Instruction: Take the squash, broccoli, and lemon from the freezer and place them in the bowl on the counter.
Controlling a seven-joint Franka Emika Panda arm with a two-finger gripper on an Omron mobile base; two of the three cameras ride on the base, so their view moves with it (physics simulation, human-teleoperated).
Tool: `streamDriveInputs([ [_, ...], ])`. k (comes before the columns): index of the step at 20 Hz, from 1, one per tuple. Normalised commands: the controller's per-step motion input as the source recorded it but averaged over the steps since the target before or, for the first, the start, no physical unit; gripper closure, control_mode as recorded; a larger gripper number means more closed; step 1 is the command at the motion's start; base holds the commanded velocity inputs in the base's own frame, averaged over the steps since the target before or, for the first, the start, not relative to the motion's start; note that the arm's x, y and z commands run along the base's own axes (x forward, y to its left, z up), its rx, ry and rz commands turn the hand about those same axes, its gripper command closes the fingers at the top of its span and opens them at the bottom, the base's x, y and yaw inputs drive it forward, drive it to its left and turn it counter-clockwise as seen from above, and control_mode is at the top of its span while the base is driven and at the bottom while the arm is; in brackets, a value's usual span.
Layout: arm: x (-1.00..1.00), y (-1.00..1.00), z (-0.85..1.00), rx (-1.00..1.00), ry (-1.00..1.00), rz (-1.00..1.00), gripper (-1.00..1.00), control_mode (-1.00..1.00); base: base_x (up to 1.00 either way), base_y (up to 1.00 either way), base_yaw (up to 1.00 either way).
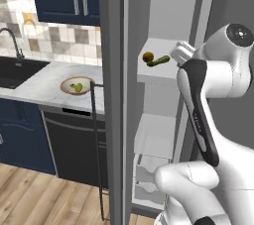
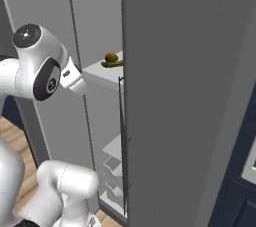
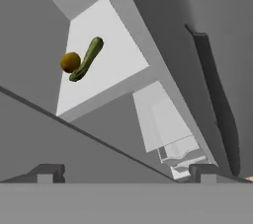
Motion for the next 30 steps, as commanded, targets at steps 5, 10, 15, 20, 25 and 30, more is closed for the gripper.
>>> streamDriveInputs([
  [5,0.41,0.13,0.0,0.0,0.05,0.0,-1.0,-1.0,0.0,0.0,0.0],
  [10,0.46,0.02,0.0,0.0,0.05,0.0,-1.0,-1.0,0.0,0.0,0.0],
  [15,0.39,0.0,0.0,0.0,0.02,0.0,-1.0,-1.0,0.0,0.0,0.0],
  [20,0.36,0.0,-0.03,0.0,0.01,0.0,-1.0,-1.0,0.0,0.0,0.0],
  [25,0.35,0.0,-0.1,0.0,0.02,0.0,-1.0,-1.0,0.0,0.0,0.0],
  [30,0.42,-0.08,-0.14,0.0,0.09,0.0,-1.0,-1.0,0.0,0.0,0.0],
])
